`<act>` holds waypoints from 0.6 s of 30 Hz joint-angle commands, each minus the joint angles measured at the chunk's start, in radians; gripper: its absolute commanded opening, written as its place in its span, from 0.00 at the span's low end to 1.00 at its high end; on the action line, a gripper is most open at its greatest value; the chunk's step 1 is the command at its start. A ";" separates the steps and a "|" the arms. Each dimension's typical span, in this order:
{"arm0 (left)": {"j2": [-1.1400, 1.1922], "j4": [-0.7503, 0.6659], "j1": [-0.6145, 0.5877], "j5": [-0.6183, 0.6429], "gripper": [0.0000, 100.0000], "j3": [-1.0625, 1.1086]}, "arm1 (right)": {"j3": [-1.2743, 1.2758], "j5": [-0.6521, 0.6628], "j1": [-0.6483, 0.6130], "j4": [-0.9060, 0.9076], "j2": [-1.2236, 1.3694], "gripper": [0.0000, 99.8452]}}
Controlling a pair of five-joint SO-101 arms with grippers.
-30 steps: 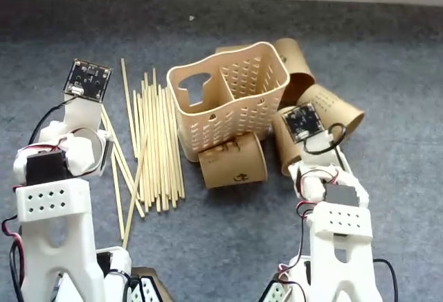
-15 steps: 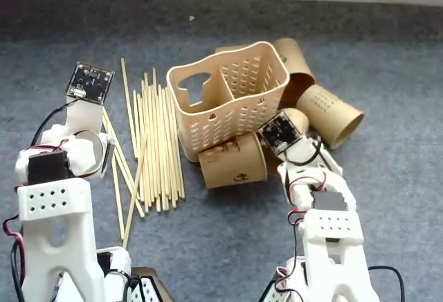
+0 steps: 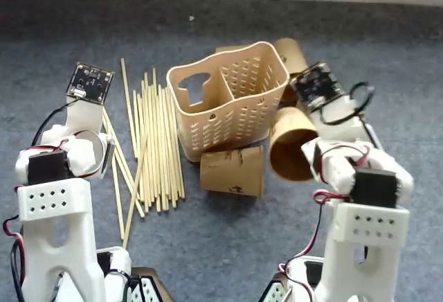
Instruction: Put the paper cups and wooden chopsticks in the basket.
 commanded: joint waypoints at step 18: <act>-0.002 -0.034 -0.012 0.000 0.15 0.082 | -0.587 -0.482 -0.220 0.139 0.311 0.01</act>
